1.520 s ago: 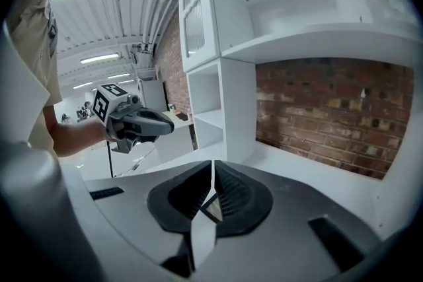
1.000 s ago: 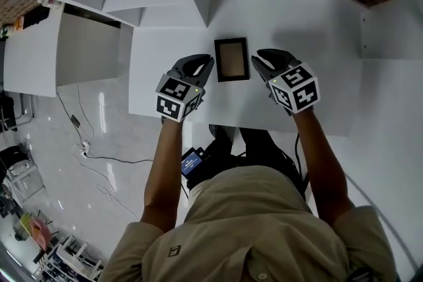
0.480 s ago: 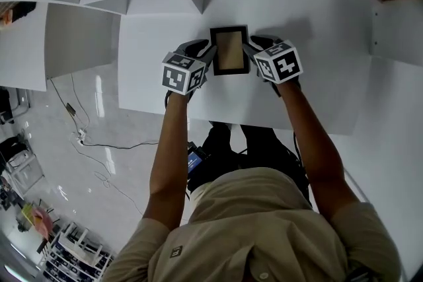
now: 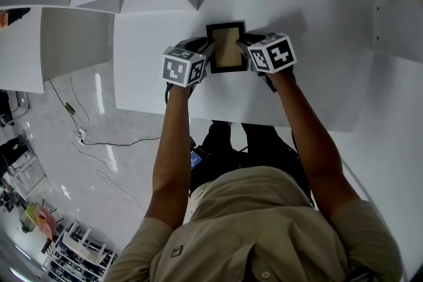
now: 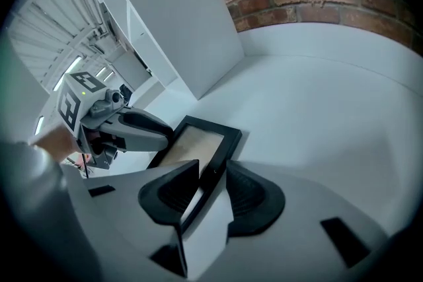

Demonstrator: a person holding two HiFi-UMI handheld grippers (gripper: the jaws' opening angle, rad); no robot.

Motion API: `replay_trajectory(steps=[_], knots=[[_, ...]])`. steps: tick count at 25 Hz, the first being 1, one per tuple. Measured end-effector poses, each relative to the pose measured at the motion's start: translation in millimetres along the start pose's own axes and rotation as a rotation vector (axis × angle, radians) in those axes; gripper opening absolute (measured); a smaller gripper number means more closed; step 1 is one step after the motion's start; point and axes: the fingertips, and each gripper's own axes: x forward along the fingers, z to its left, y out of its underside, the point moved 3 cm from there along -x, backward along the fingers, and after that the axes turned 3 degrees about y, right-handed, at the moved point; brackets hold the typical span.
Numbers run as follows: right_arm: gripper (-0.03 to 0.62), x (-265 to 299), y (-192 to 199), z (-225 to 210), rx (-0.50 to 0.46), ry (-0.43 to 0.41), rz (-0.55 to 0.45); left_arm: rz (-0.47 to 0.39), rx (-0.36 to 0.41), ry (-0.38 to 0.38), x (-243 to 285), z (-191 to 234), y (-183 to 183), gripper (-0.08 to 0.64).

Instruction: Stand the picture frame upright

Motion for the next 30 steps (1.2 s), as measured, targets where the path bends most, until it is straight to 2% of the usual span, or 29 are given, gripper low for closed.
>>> replay_trajectory(steps=[5, 11, 16, 20, 25, 30], knots=[[0.107, 1, 1, 0, 0.025, -0.002, -0.001, -0.031, -0.059, 0.045, 1, 2, 0, 0.081], [0.094, -12, -4, 6, -0.003, 0.001, -0.055, -0.039, -0.056, 0.059, -4, -3, 1, 0.081], [0.087, -27, -9, 14, -0.054, -0.017, -0.123, -0.103, -0.077, 0.080, -14, -7, -4, 0.081], [0.066, -39, -11, 20, -0.077, -0.031, -0.199, -0.199, -0.087, 0.089, -28, -8, -15, 0.081], [0.044, -59, -15, 31, -0.150, -0.002, -0.309, -0.301, -0.035, 0.088, -49, -18, -31, 0.081], [0.035, -76, -12, 42, -0.259, 0.053, -0.368, -0.345, 0.011, 0.087, -62, -30, -34, 0.081]])
